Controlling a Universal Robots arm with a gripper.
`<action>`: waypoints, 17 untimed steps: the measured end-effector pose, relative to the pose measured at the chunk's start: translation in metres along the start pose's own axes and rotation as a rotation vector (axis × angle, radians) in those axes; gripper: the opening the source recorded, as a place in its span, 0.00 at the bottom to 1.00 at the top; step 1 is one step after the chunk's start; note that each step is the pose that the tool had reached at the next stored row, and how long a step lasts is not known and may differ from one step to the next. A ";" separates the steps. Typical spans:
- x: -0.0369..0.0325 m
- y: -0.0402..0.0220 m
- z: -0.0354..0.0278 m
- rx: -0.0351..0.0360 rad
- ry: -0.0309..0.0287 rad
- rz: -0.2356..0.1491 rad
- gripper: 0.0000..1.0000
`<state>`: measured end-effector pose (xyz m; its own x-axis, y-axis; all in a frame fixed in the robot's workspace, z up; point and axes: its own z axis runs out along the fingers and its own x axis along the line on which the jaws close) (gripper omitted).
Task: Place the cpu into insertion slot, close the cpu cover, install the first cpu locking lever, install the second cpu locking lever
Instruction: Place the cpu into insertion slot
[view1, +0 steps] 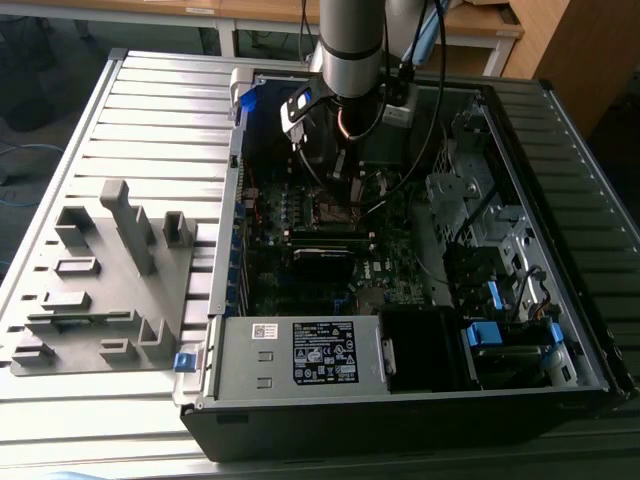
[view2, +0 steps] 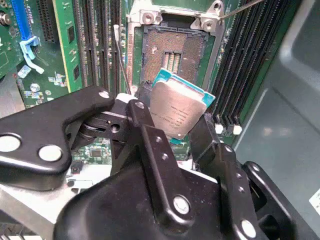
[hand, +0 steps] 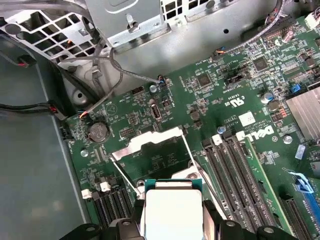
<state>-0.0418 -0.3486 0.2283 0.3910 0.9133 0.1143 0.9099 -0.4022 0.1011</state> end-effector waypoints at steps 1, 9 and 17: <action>0.0000 0.0000 0.0000 -0.0028 -0.0064 -0.001 0.54; 0.0000 0.0000 0.0000 -0.0048 -0.0110 -0.002 0.54; 0.0000 0.0000 0.0000 -0.0067 -0.0156 -0.002 0.54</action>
<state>-0.0418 -0.3486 0.2283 0.3910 0.9151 0.0986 0.9099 -0.4004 0.1081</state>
